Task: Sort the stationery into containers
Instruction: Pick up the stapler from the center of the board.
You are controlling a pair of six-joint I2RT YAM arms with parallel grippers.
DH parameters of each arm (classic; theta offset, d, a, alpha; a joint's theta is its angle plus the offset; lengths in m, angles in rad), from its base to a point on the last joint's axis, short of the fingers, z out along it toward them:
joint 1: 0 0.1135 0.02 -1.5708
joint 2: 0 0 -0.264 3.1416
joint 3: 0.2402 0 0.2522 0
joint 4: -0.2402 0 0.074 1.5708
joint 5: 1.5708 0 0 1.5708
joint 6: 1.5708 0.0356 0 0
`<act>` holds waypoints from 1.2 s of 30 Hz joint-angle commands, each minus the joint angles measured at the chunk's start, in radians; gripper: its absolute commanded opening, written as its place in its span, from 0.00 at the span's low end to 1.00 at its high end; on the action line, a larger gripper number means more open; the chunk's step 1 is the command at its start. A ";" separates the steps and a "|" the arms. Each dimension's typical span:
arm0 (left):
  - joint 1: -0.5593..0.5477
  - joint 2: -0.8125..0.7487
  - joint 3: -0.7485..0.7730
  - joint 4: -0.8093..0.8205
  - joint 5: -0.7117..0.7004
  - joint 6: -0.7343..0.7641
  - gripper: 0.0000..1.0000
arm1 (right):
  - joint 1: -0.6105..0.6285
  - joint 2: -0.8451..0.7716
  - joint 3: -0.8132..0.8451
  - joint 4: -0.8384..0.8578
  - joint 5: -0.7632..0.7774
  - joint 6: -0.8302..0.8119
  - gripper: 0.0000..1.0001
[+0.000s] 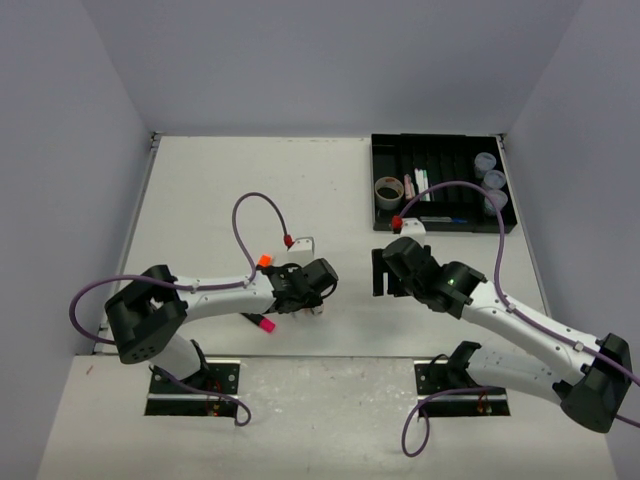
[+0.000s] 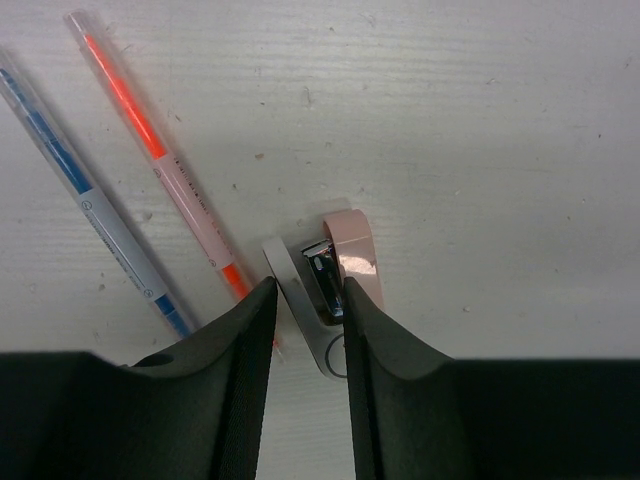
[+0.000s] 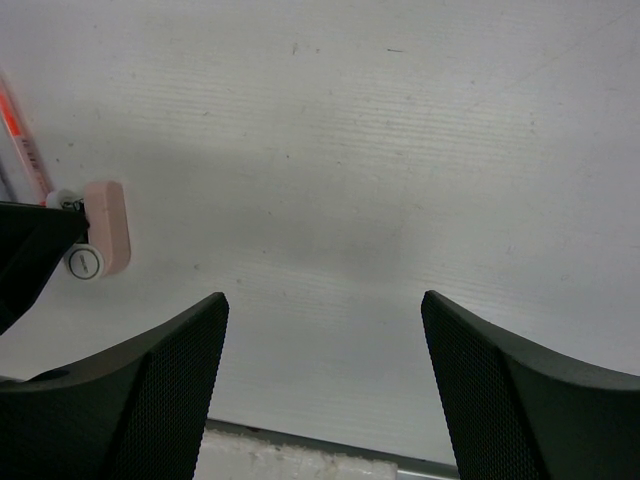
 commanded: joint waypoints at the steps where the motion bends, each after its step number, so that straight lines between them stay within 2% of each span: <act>1: -0.005 0.011 -0.003 -0.012 -0.040 -0.037 0.35 | -0.004 -0.009 -0.013 0.027 0.013 -0.011 0.80; 6: -0.005 0.018 -0.022 -0.010 -0.039 -0.048 0.18 | -0.003 -0.014 -0.019 0.029 0.014 -0.010 0.80; 12: -0.005 0.031 -0.029 0.006 -0.029 -0.044 0.10 | -0.004 -0.002 -0.018 0.038 0.027 -0.011 0.80; 15: -0.005 0.035 -0.029 0.031 -0.021 -0.025 0.00 | -0.003 0.006 -0.026 0.061 0.006 -0.022 0.81; 21: -0.005 0.013 -0.018 0.065 -0.014 0.007 0.00 | -0.007 0.017 -0.046 0.134 -0.067 -0.028 0.85; 24: -0.008 -0.038 -0.037 0.106 -0.007 0.021 0.00 | -0.010 0.010 -0.064 0.199 -0.181 -0.025 0.85; 29: -0.022 -0.165 -0.078 0.230 0.021 0.060 0.00 | -0.009 -0.013 -0.173 0.482 -0.416 0.019 0.85; 32: -0.040 -0.201 -0.087 0.275 0.020 0.063 0.00 | -0.009 -0.013 -0.214 0.574 -0.508 0.066 0.83; 36: -0.065 -0.264 -0.128 0.363 -0.004 0.042 0.00 | -0.010 -0.013 -0.224 0.630 -0.545 0.103 0.81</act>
